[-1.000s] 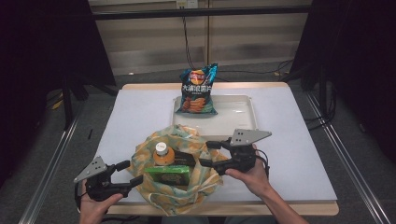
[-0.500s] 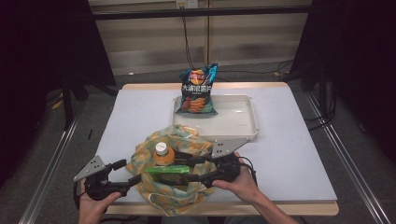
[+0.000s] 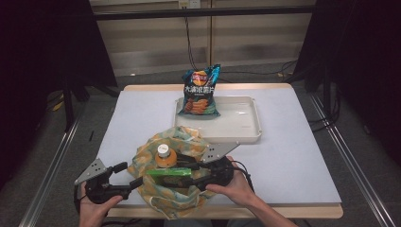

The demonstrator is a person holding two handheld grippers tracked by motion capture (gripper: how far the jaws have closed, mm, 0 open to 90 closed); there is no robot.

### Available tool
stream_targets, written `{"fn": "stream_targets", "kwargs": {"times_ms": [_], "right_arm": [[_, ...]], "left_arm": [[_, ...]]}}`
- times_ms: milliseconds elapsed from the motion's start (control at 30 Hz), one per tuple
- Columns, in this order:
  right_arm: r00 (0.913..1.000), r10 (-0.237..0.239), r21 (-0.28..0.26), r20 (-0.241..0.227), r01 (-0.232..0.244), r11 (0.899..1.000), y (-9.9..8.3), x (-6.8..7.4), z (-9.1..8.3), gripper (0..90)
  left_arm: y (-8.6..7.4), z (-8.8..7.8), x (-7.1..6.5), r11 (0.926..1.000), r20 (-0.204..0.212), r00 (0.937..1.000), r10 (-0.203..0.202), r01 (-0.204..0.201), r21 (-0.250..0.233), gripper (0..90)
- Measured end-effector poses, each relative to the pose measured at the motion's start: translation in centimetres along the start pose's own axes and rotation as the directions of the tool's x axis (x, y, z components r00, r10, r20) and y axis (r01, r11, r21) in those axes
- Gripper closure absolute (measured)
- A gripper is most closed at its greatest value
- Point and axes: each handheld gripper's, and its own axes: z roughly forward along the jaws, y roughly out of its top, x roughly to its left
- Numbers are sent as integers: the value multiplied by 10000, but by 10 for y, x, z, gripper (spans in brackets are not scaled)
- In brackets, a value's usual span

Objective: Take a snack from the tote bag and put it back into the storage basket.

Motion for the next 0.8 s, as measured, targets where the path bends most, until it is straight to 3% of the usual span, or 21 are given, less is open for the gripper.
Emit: {"fn": "stream_targets", "kwargs": {"times_ms": [233,467,800], "right_arm": [[10000,12,50,26,-12,10000,1,-4,5,563],[9995,-302,114,-21,302,9995,4,-1,11,636],[9986,-520,-50,7,520,9986,5,-2,8,708]], "left_arm": [[1,2,-2,9999,15,9999,109,-109,70,105],[0,3,4,9996,54,9996,-288,288,27,47],[1,1,5,9996,34,9997,-258,258,-73,32]]}}
